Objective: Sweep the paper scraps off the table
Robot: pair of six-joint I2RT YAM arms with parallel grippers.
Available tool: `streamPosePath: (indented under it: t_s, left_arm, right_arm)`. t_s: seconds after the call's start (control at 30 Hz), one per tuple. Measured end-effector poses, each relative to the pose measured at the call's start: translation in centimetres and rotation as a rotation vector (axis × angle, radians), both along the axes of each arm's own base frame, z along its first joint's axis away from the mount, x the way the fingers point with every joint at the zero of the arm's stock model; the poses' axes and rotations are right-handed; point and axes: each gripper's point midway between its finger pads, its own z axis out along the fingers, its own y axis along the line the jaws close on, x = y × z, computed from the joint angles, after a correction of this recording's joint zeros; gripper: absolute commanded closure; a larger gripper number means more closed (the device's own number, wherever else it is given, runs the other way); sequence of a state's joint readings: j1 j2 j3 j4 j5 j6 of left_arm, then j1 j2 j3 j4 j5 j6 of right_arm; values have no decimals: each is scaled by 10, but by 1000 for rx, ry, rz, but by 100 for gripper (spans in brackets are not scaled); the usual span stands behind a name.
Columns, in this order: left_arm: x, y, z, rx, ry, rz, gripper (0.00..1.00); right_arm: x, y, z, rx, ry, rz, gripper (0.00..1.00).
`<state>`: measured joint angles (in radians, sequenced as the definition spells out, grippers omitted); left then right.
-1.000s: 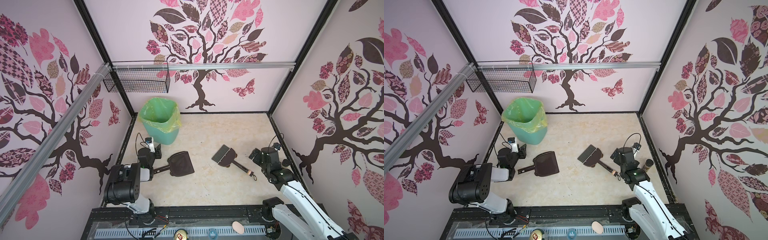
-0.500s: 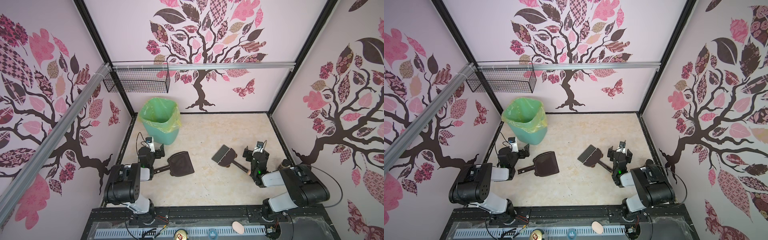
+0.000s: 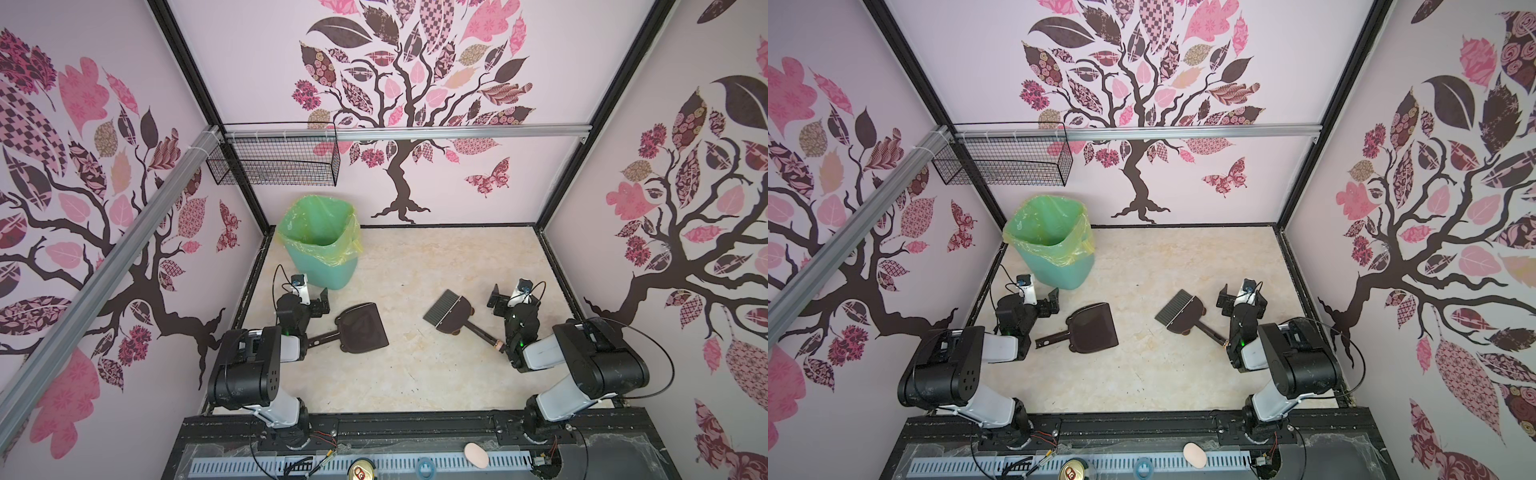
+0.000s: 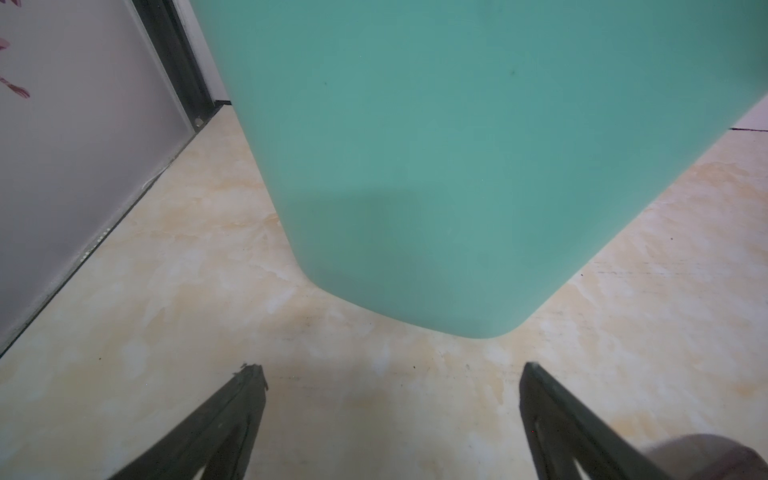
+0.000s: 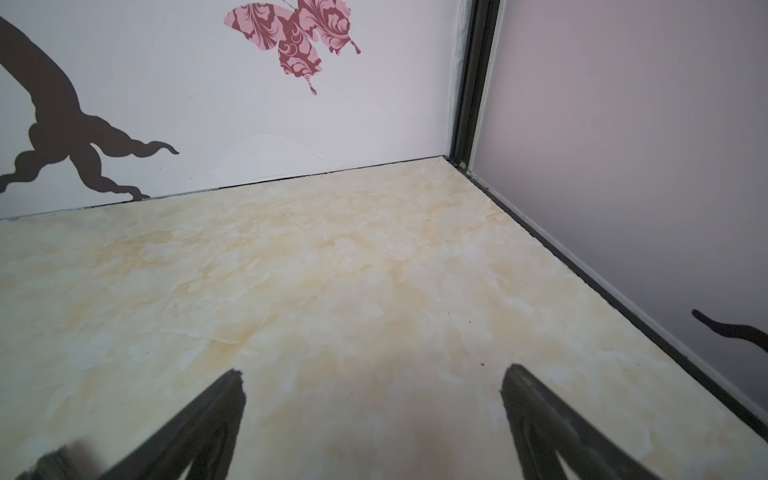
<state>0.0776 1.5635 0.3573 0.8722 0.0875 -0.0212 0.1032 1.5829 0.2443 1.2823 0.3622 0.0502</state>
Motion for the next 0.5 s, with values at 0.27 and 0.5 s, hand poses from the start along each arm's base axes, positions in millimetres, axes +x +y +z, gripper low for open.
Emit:
streamPosePath:
  t_s: [0.27,0.5]
  left_arm:
    - [0,0,0,0,0,0,3]
    - [0,0,0,5,3,5,3]
  right_arm:
    - [3,-4,-7,17,30,10,0]
    - [3,-3,-7,18,30,15,1]
